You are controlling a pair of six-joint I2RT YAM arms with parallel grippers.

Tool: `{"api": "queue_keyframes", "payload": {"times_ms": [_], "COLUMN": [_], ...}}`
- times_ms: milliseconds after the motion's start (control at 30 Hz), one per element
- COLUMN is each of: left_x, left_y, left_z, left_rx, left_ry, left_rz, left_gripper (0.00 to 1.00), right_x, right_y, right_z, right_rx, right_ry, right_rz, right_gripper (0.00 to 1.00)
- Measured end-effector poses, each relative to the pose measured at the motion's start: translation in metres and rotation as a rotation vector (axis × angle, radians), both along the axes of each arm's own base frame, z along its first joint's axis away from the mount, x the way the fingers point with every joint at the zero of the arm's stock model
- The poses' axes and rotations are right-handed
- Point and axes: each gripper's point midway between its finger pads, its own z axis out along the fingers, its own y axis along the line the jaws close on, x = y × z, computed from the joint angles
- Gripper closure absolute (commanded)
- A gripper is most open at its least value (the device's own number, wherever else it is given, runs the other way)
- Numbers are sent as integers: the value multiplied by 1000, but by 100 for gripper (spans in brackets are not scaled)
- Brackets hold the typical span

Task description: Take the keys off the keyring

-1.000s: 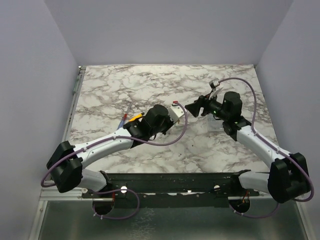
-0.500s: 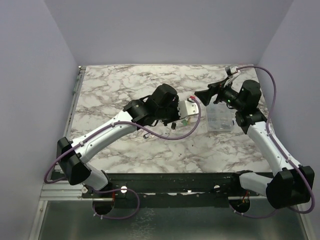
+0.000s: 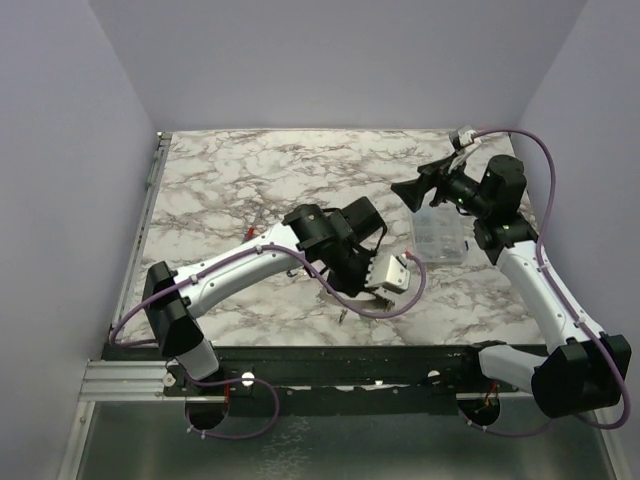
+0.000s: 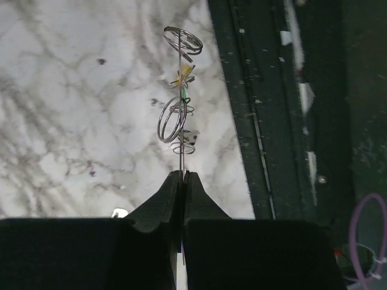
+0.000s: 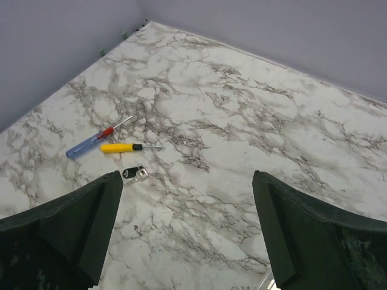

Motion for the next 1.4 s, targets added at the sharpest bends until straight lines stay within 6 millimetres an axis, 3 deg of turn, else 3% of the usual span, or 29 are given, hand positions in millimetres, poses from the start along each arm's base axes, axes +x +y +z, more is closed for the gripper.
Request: {"api": "queue_keyframes", "payload": {"times_ms": [167, 300, 400, 533, 600, 767, 833, 967, 1267, 1400], "left_x": [-58, -92, -104, -99, -94, -38, -5, 32, 72, 87], "left_y": [1, -3, -11, -24, -24, -24, -23, -25, -29, -30], "left_z": [-17, -22, -19, -16, -20, -44, -57, -68, -92, -92], "left_rx": [88, 126, 139, 124, 135, 159, 166, 163, 180, 176], "left_ry": [176, 262, 324, 366, 390, 425, 400, 346, 277, 252], "left_rz": [-128, -183, -202, -197, -183, -78, -33, -11, -27, -25], "left_gripper": [100, 100, 100, 100, 100, 100, 100, 100, 100, 100], "right_x": [1, 2, 2, 2, 3, 6, 8, 11, 15, 16], "right_y": [0, 1, 2, 1, 1, -2, -5, -8, -13, -15], "right_z": [-9, -14, -18, -21, -21, -22, -23, -23, -26, -27], "right_rx": [-17, -22, -27, -34, -35, -48, -56, -68, -78, -81], "right_ry": [11, 25, 36, 39, 38, 31, 26, 20, 25, 29], "right_rz": [5, 12, 19, 20, 20, -5, -23, -44, -77, -87], "right_gripper": [0, 0, 0, 0, 0, 0, 0, 0, 0, 0]}}
